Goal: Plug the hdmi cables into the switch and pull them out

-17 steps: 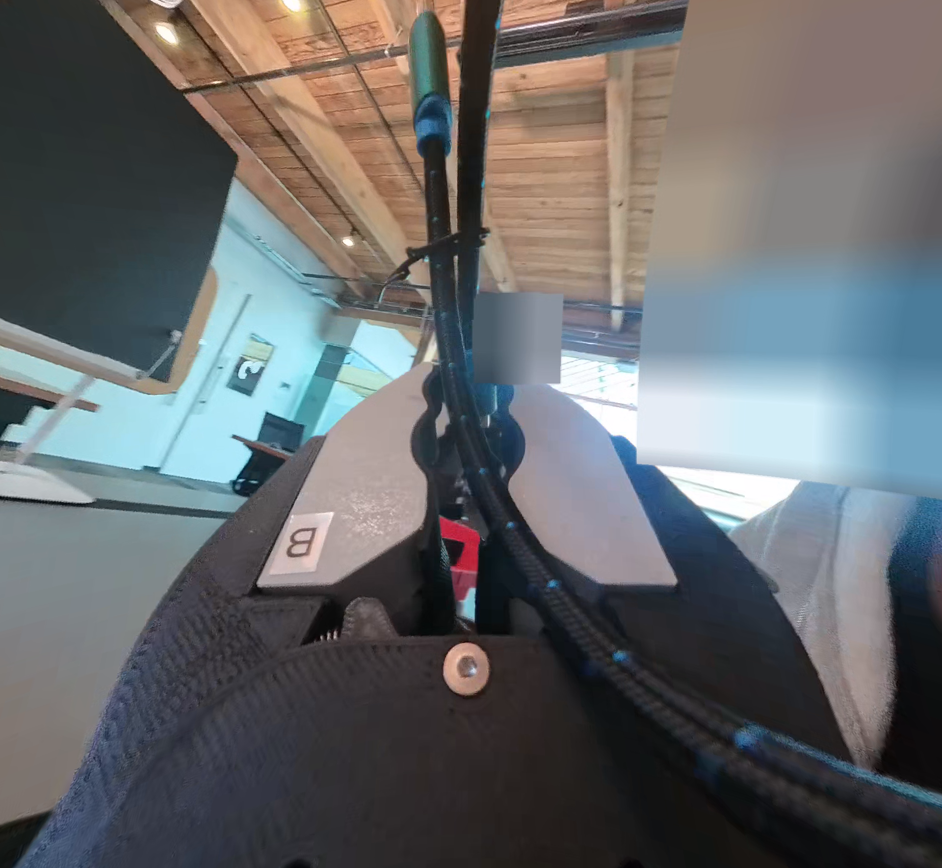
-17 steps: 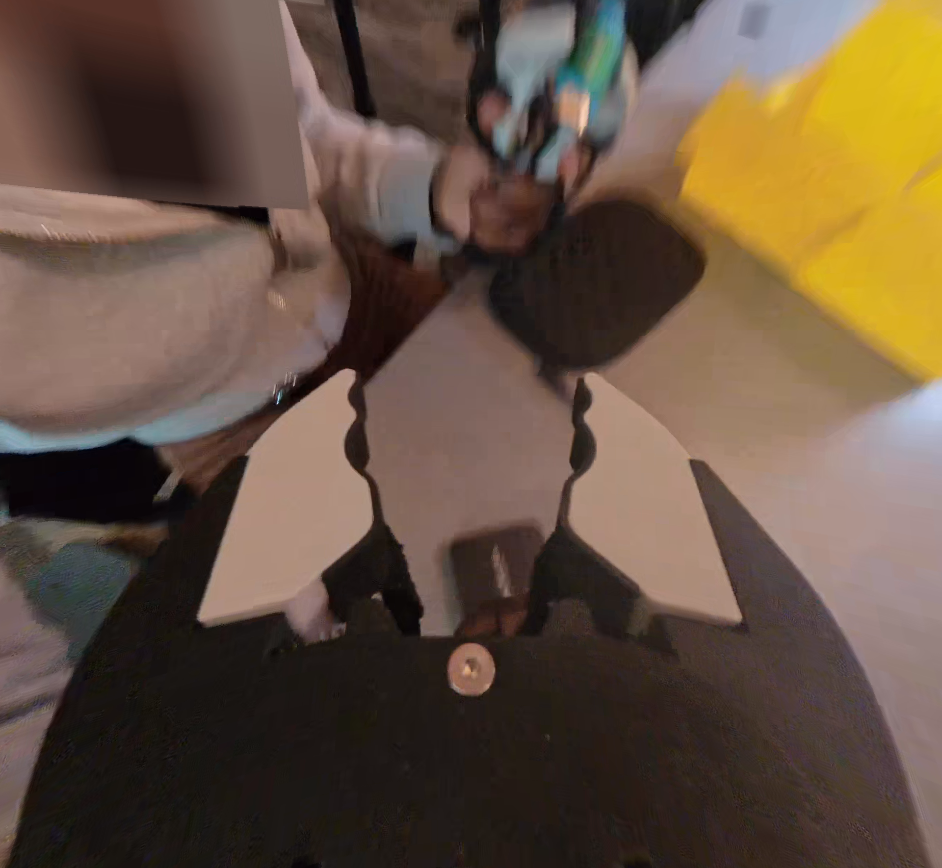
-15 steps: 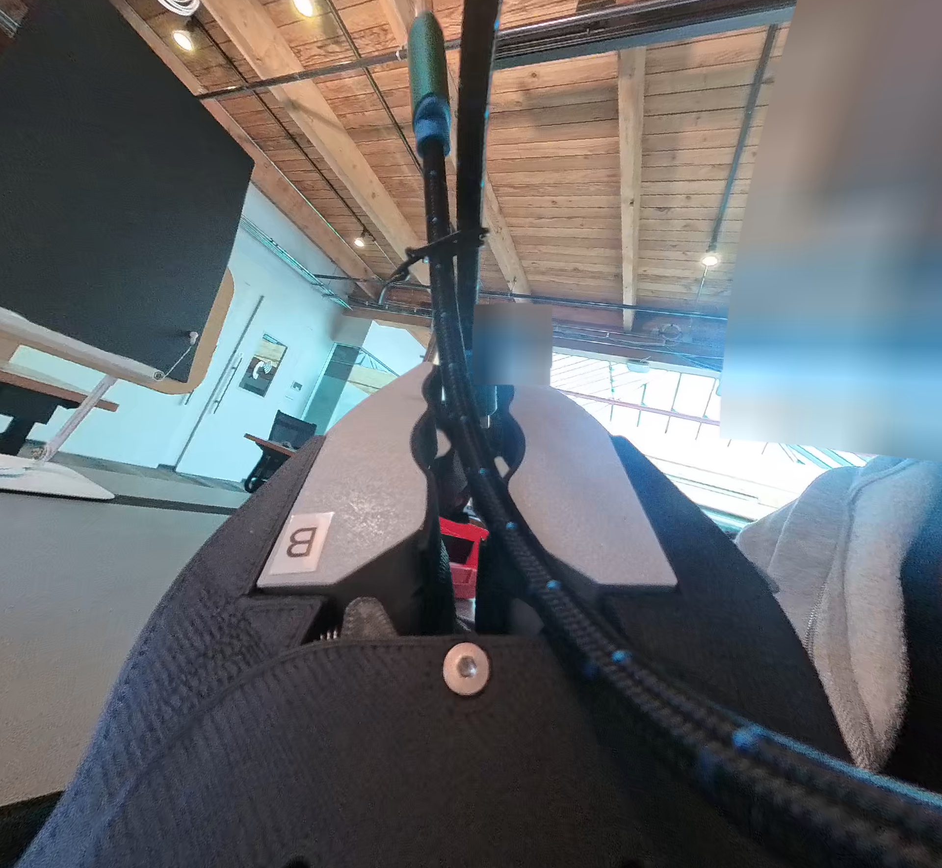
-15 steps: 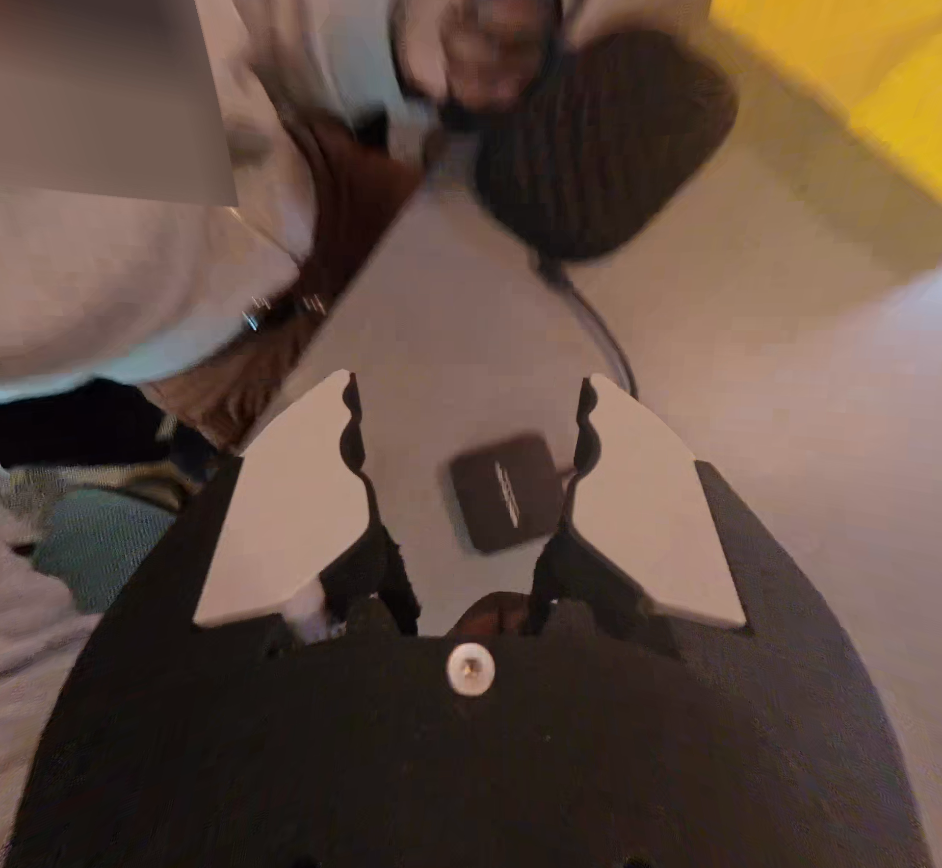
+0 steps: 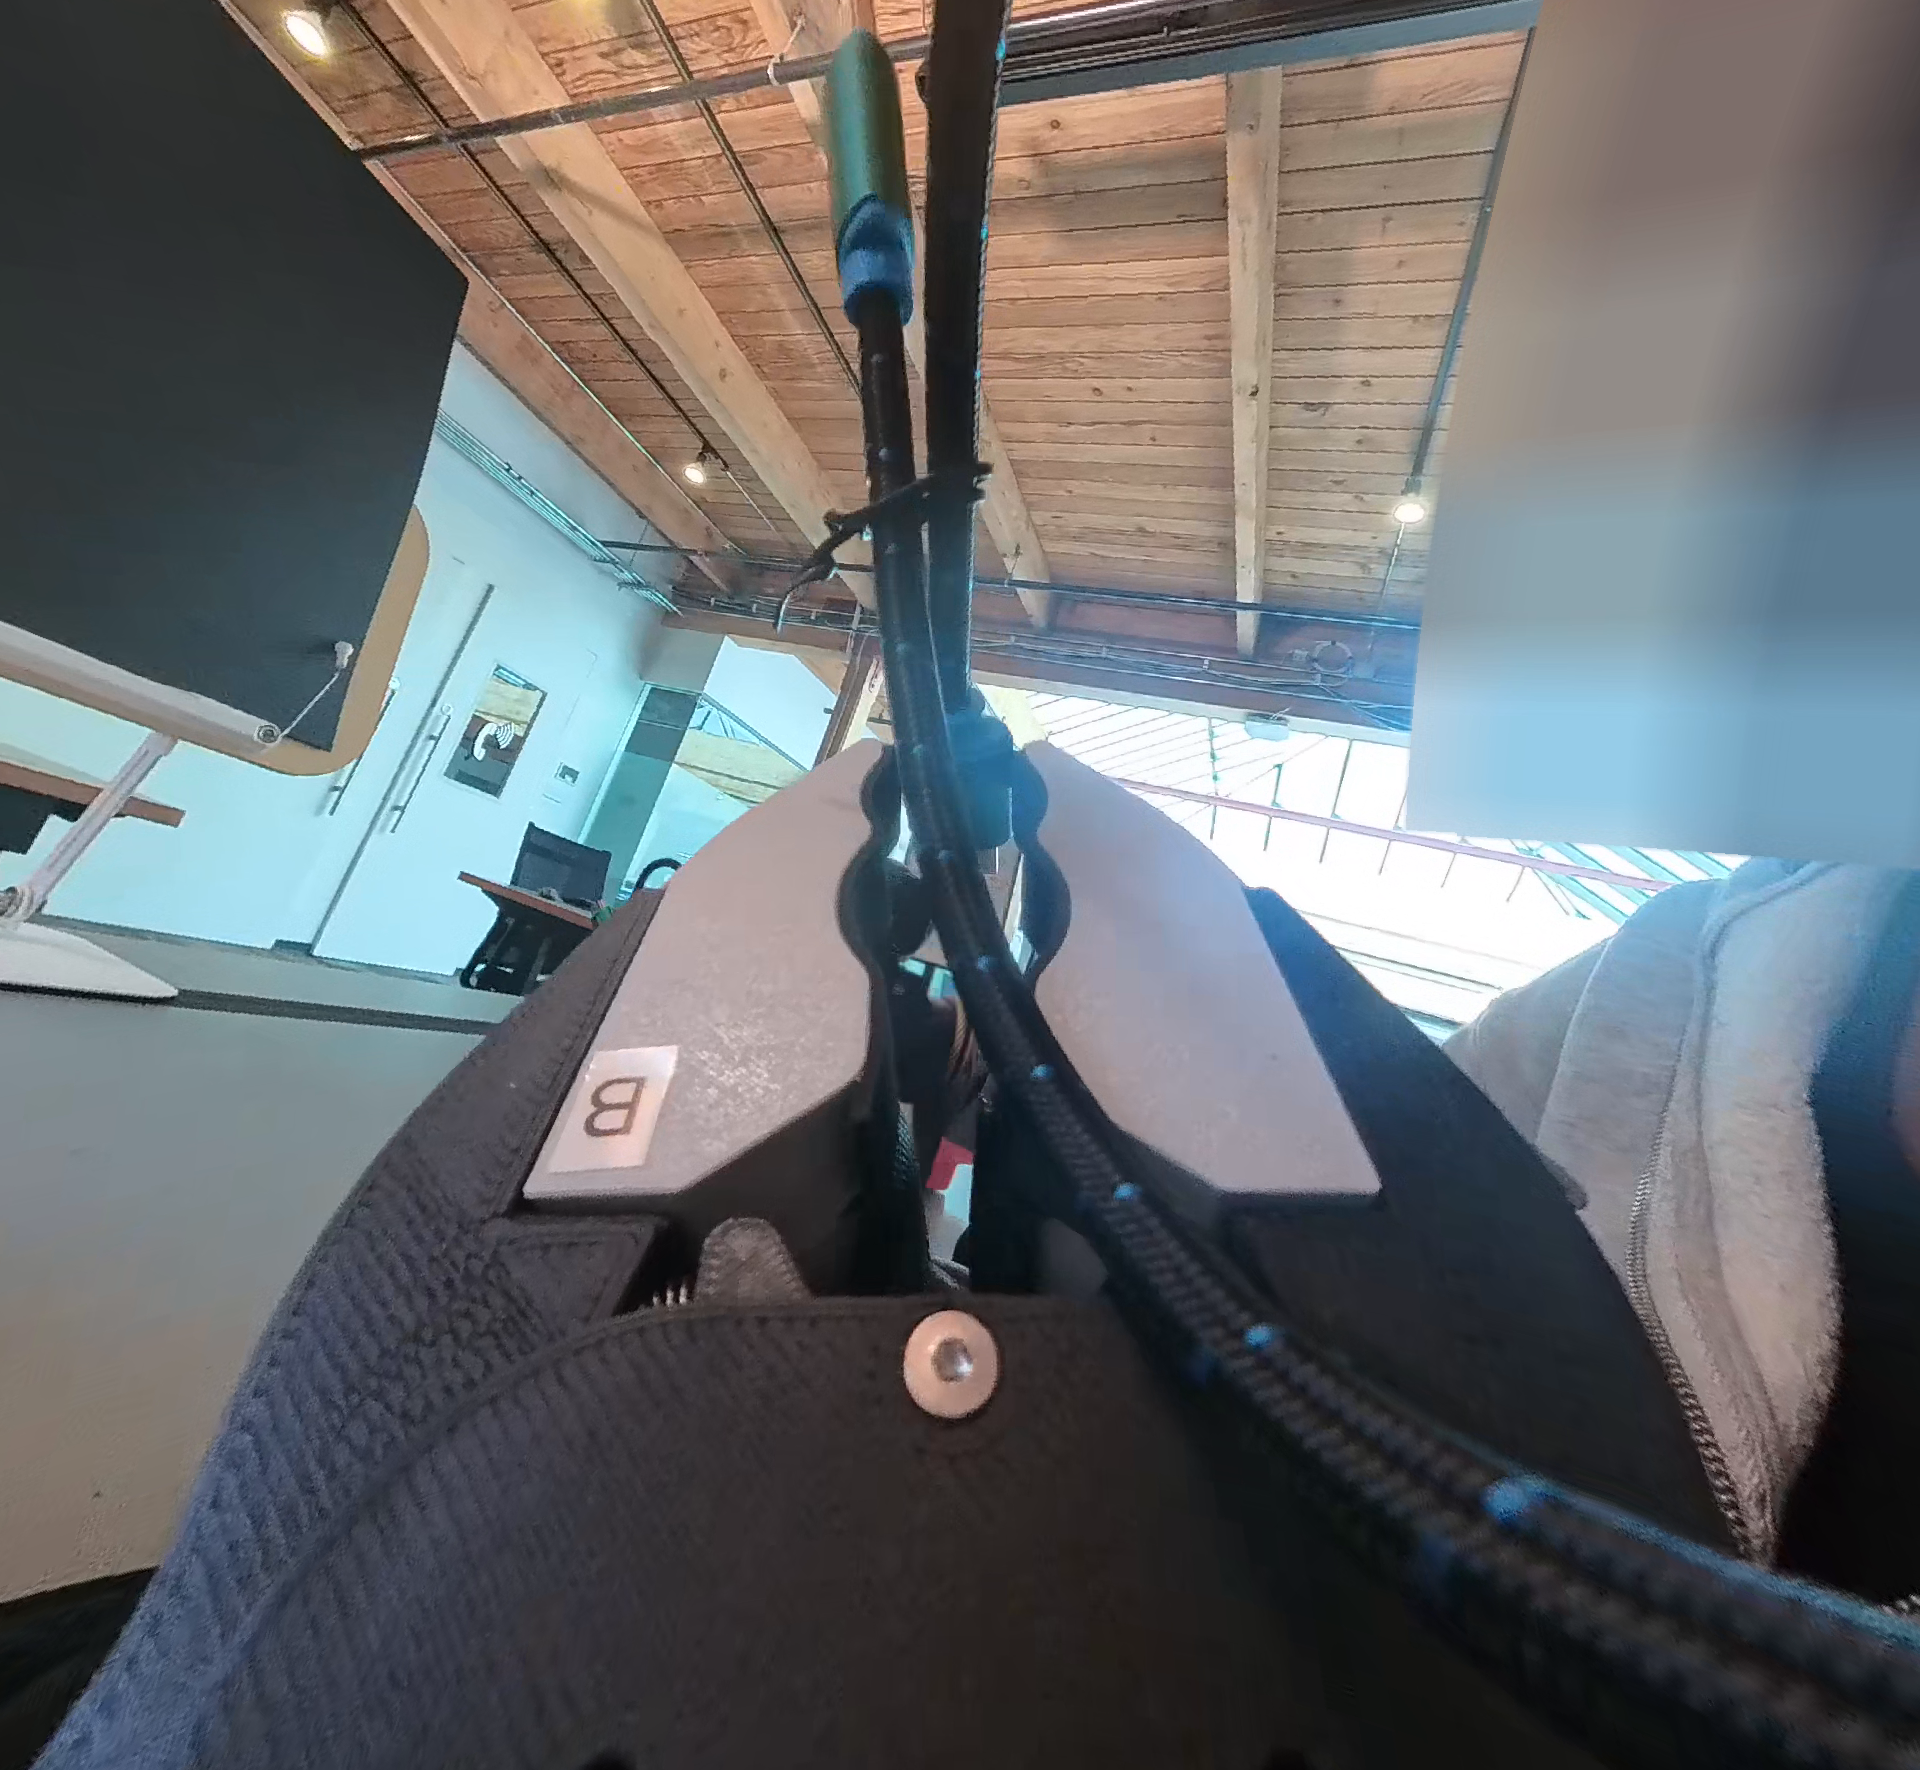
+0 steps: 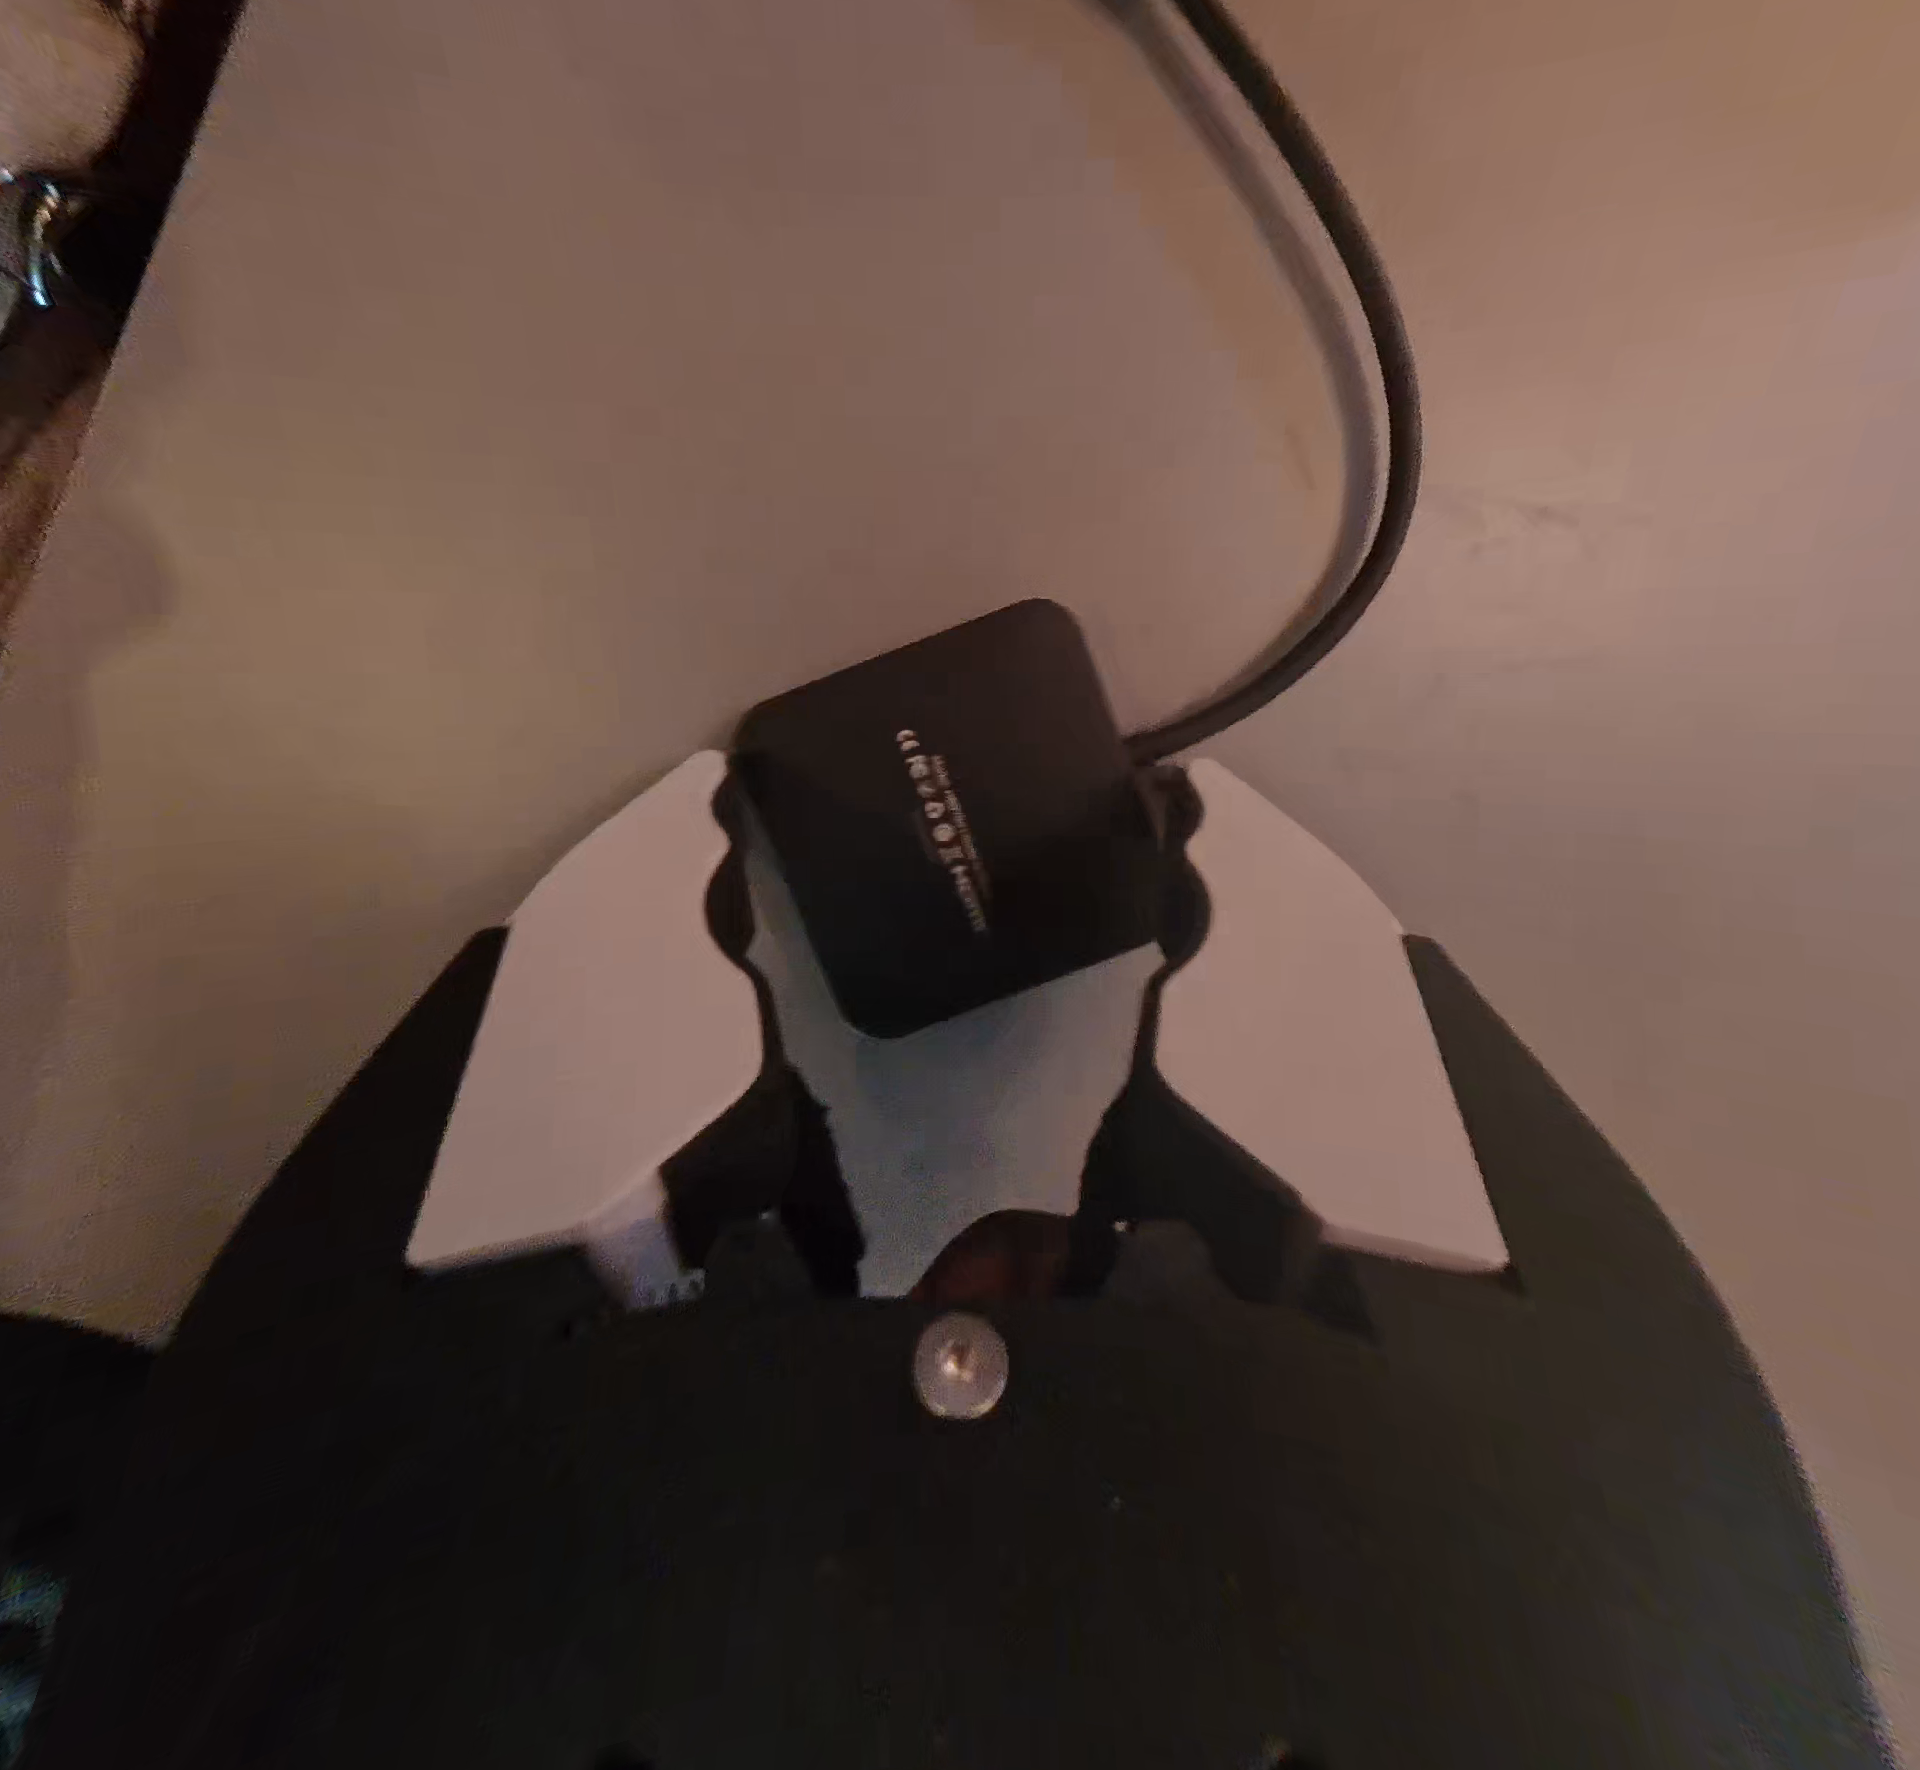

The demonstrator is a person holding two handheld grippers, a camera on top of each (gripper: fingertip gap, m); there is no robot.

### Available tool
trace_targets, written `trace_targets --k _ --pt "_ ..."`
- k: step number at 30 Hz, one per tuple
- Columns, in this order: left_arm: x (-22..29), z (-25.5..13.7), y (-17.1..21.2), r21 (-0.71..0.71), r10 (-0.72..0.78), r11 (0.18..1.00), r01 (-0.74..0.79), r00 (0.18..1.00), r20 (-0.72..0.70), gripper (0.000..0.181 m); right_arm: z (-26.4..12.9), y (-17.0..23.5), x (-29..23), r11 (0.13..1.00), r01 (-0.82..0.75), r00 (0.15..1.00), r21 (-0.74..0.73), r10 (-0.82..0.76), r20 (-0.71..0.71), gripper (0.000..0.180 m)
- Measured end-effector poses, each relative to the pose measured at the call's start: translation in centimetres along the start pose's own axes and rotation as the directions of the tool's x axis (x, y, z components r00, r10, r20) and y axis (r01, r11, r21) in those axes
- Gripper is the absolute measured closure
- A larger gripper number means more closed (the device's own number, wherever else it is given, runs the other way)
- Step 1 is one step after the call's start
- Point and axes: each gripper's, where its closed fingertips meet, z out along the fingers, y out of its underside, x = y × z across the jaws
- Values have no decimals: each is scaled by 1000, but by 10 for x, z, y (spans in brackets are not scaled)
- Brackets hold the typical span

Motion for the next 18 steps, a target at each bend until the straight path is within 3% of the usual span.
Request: trace_targets --k 1,5,7,9,11,13,18 --pt "0 0 0 0 4 1000 -4 1000 2 161 0 -1 1 999 -6 1000 51 6 -6 105" --pt "-3 -1 1 -11 15 1000 -15 1000 19 161 0 -11 8 973 -41 995 228 60 -75 106" --pt "-4 0 0 1 37 999 -37 999 29 161 -8 -33 9 917 -88 990 389 125 -71 107" --pt "-4 1 -2 11 82 996 -83 996 46 161 -28 -67 11 805 -130 983 579 183 -34 107" --pt "-1 6 -1 8 152 988 -152 987 53 161 -50 -103 12 631 -188 971 752 235 45 108" --pt "0 11 5 -37 227 974 -226 972 59 161 -63 -128 12 488 -243 958 838 257 128 108" --pt "0 19 24 -155 348 929 -337 936 51 161 -66 -148 9 338 -287 945 896 255 206 108"
